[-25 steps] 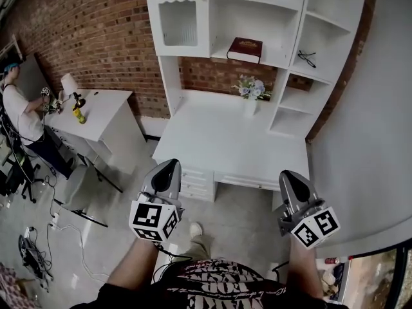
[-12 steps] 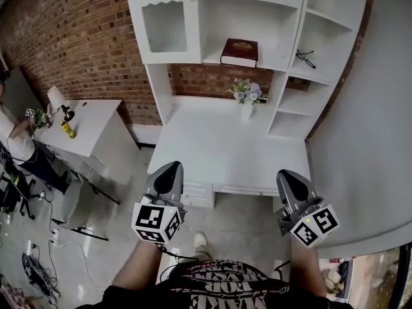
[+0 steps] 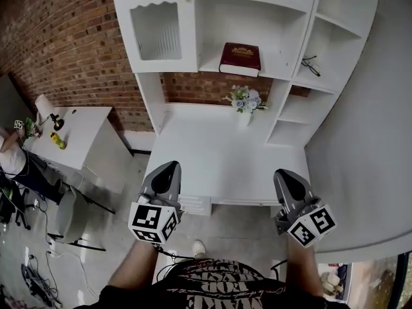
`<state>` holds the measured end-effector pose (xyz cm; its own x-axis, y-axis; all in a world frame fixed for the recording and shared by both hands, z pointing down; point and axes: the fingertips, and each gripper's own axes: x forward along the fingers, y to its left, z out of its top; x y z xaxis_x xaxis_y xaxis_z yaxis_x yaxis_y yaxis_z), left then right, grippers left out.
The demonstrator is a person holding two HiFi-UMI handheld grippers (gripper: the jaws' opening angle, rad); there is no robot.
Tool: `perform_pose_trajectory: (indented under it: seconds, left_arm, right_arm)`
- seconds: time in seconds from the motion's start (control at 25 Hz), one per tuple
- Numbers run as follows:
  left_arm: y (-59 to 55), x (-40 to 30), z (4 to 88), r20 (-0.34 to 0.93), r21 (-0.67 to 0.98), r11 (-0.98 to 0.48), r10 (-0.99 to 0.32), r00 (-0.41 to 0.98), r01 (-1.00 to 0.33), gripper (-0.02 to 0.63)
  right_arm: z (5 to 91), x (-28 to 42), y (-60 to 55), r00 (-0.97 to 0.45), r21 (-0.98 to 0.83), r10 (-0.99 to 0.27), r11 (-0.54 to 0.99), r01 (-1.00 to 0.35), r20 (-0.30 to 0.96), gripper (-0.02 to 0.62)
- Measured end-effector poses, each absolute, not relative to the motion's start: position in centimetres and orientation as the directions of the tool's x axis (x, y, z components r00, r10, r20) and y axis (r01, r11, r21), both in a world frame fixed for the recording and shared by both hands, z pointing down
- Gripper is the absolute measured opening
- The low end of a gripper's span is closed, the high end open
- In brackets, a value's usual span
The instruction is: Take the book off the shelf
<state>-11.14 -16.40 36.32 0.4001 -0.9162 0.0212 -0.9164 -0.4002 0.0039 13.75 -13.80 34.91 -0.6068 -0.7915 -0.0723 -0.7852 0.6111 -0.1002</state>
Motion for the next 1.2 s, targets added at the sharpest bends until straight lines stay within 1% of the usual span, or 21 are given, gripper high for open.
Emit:
perform_pose_trajectory:
  seconds: [0.28, 0.56, 0.76, 0.92, 1.2]
  left_arm:
    - [-20.5, -13.1, 36.0, 0.003, 0.014, -0.422, -0.907, 0.422, -0.906, 0.0]
    - [-24.1, -15.9, 36.2, 0.01, -0.022, -0.445, -0.896, 0.445, -0.895, 0.0]
    - [-25.7, -17.3, 35.9, -0.022, 0.002, -0.466, -0.885, 0.466, -0.885, 0.0]
    - [-26.4, -17.2, 36.3, -0.028, 0.022, -0.489, -0.872, 0.488, -0.872, 0.0]
    - [-28.0, -15.9, 37.3, -0.004, 0.031, -0.526, -0.851, 0.526, -0.85, 0.0]
  right_arm:
    - [34.2, 11.7, -17.4, -0.588, -0.078, -0.806, 0.592, -0.802, -0.071, 0.026]
    - [33.0, 8.8, -20.4, -0.566, -0.049, -0.82, 0.571, -0.82, -0.079, 0.026]
    - [32.6, 6.2, -21.1, -0.571, -0.012, -0.819, 0.572, -0.82, -0.06, 0.026]
    - [32.2, 6.0, -21.2, -0.558, 0.011, -0.828, 0.558, -0.83, -0.048, 0.026]
    - [32.4, 6.5, -22.3, -0.533, -0.013, -0.845, 0.534, -0.845, -0.038, 0.026]
